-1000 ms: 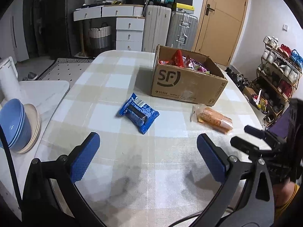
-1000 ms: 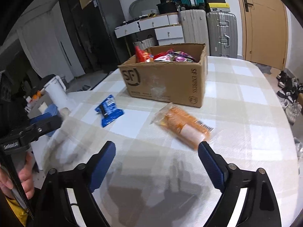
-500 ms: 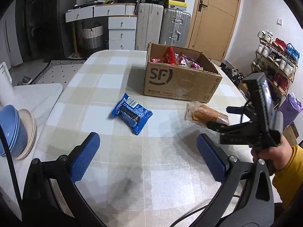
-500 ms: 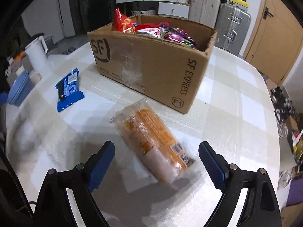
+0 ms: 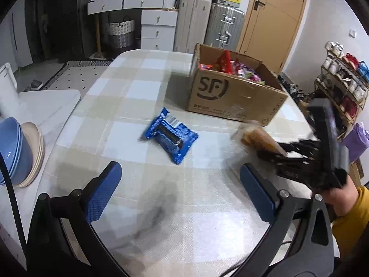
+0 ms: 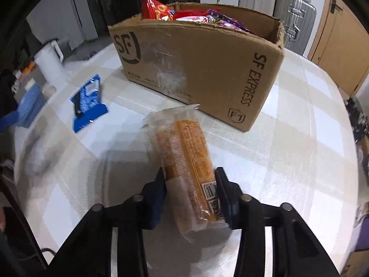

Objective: Organize snacks
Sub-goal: 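Grasp the wrapped bread roll with the right gripper while the left grasps the blue Oreo pack, then lift both held items and carry them over the cardboard box, then lower the bread roll and blue Oreo pack into the box, open both grippers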

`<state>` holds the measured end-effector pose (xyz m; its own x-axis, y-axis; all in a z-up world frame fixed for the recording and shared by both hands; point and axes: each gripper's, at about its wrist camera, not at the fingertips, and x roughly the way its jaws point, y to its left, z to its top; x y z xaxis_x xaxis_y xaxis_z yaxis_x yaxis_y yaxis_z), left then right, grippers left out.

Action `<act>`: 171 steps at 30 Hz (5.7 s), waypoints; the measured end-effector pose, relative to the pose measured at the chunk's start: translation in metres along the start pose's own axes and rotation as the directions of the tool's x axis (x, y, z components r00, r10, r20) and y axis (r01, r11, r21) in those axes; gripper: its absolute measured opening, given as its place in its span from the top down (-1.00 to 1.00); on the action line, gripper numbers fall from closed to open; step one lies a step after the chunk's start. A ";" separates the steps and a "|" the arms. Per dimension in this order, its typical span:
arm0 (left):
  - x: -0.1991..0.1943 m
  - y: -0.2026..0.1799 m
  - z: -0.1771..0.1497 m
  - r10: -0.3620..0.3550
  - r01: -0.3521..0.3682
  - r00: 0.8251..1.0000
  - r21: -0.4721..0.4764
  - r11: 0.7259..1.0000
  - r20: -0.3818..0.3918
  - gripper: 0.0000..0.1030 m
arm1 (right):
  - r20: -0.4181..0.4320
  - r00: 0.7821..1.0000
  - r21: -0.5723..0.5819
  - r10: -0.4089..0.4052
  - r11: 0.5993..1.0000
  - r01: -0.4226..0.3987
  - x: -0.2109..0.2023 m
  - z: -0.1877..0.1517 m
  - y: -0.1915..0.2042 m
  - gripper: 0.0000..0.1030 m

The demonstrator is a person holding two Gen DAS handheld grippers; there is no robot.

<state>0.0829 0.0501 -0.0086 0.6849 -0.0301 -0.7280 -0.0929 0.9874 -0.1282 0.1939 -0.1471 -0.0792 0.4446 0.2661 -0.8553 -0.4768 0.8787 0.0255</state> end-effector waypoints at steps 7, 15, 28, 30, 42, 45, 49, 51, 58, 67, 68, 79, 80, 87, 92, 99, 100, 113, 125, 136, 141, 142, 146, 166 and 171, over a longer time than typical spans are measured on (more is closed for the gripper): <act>0.052 0.024 0.015 -0.015 0.003 0.992 -0.097 0.995 -0.125 -0.98 | 0.095 0.993 0.105 0.076 0.991 -0.086 -0.033 -0.034 0.009 0.27; 0.100 0.037 0.040 -0.026 -0.026 0.981 -0.265 0.964 -0.191 -0.98 | 0.141 0.975 0.120 0.170 0.975 -0.187 -0.075 -0.064 0.035 0.27; 0.158 0.007 0.054 0.130 -0.177 0.965 -0.199 0.964 -0.228 -0.96 | 0.218 0.949 0.078 0.227 0.965 -0.249 -0.112 -0.076 0.070 0.27; 0.160 0.000 0.050 0.181 -0.217 0.957 -0.145 0.965 -0.227 -0.88 | 0.211 0.950 0.091 0.232 0.963 -0.255 -0.113 -0.078 0.068 0.27; 0.141 0.005 0.045 0.194 -0.216 0.960 -0.096 0.972 -0.200 0.16 | 0.226 0.948 0.088 0.224 0.964 -0.249 -0.110 -0.075 0.067 0.27; 0.135 0.009 0.042 0.155 -0.178 0.967 -0.100 0.979 -0.204 0.18 | 0.227 0.948 0.083 0.222 0.966 -0.246 -0.111 -0.079 0.071 0.27; 0.127 0.018 0.038 0.074 -0.100 0.975 -0.113 0.989 -0.210 0.19 | 0.220 0.950 0.087 0.220 0.966 -0.243 -0.107 -0.082 0.070 0.27; 0.120 0.023 0.036 0.039 -0.064 0.978 -0.120 0.991 -0.206 0.19 | 0.219 0.952 0.094 0.215 0.966 -0.239 -0.105 -0.084 0.068 0.27; 0.070 0.023 0.022 0.004 -0.018 0.990 -0.095 0.995 -0.143 0.19 | 0.220 0.956 0.142 0.196 0.963 -0.230 -0.093 -0.083 0.054 0.27; 0.016 -0.013 -0.007 0.081 -0.079 0.996 0.048 0.996 -0.044 0.19 | 0.202 0.961 0.245 0.191 0.940 -0.238 -0.076 -0.088 0.027 0.27; 0.013 -0.015 -0.009 0.072 -0.070 0.996 0.045 0.997 -0.044 0.19 | 0.199 0.962 0.255 0.187 0.938 -0.235 -0.075 -0.089 0.024 0.27; -0.022 -0.027 -0.048 0.004 -0.003 1.000 0.051 0.999 -0.024 0.19 | 0.213 0.960 0.318 0.181 0.916 -0.243 -0.074 -0.098 0.012 0.26; -0.027 -0.028 -0.052 -0.004 0.006 1.000 0.056 0.998 -0.020 0.19 | 0.219 0.958 0.314 0.187 0.916 -0.251 -0.076 -0.098 0.015 0.26; -0.057 -0.023 -0.068 -0.070 0.071 0.997 0.043 0.997 -0.023 0.19 | 0.294 0.923 0.255 0.249 0.910 -0.326 -0.105 -0.086 0.031 0.26; -0.070 -0.021 -0.044 -0.115 0.115 0.993 0.030 0.993 -0.002 0.19 | 0.346 0.901 0.265 0.263 0.893 -0.363 -0.126 -0.064 0.019 0.26; -0.072 -0.022 0.027 -0.134 0.133 0.991 0.064 0.989 0.017 0.19 | 0.374 0.894 0.293 0.246 0.883 -0.366 -0.145 -0.015 -0.006 0.27; -0.072 -0.025 0.038 -0.128 0.126 0.992 0.084 0.988 0.021 0.19 | 0.372 0.895 0.302 0.246 0.880 -0.368 -0.144 -0.007 -0.010 0.27; -0.004 -0.070 0.182 -0.114 0.112 0.993 0.185 0.976 0.003 0.18 | 0.401 0.902 0.332 0.161 0.892 -0.307 -0.132 0.096 -0.048 0.27; 0.121 -0.095 0.269 -0.183 0.205 0.973 0.163 0.965 -0.140 0.18 | 0.405 0.900 0.316 0.159 0.900 -0.301 -0.099 0.145 -0.072 0.27; 0.209 -0.117 0.264 -0.215 0.264 0.943 0.176 0.948 -0.255 0.18 | 0.302 0.944 0.295 0.135 0.928 -0.228 -0.045 0.150 -0.078 0.27; 0.245 -0.120 0.259 -0.201 0.254 0.942 0.181 0.950 -0.269 0.18 | 0.293 0.945 0.304 0.143 0.924 -0.233 -0.034 0.146 -0.086 0.27; 0.249 -0.119 0.260 -0.203 0.253 0.942 0.169 0.952 -0.267 0.17 | 0.292 0.946 0.302 0.142 0.925 -0.232 -0.034 0.146 -0.086 0.27; 0.259 -0.118 0.256 -0.205 0.251 0.945 0.162 0.954 -0.254 0.17 | 0.288 0.946 0.299 0.151 0.924 -0.239 -0.029 0.147 -0.087 0.27; 0.204 -0.100 0.236 -0.169 0.204 0.968 0.194 0.960 -0.185 0.08 | 0.280 0.945 0.348 0.172 0.899 -0.266 -0.016 0.147 -0.088 0.26; 0.200 -0.102 0.232 -0.151 0.188 0.973 0.213 0.959 -0.177 0.08 | 0.260 0.953 0.350 0.156 0.905 -0.244 -0.011 0.146 -0.085 0.26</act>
<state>0.3971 -0.0202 0.0147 0.5525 -0.2060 -0.8076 0.1930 0.9743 -0.1165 0.3402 -0.1667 0.0032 0.5463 0.4938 -0.6766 -0.2742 0.8687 0.4126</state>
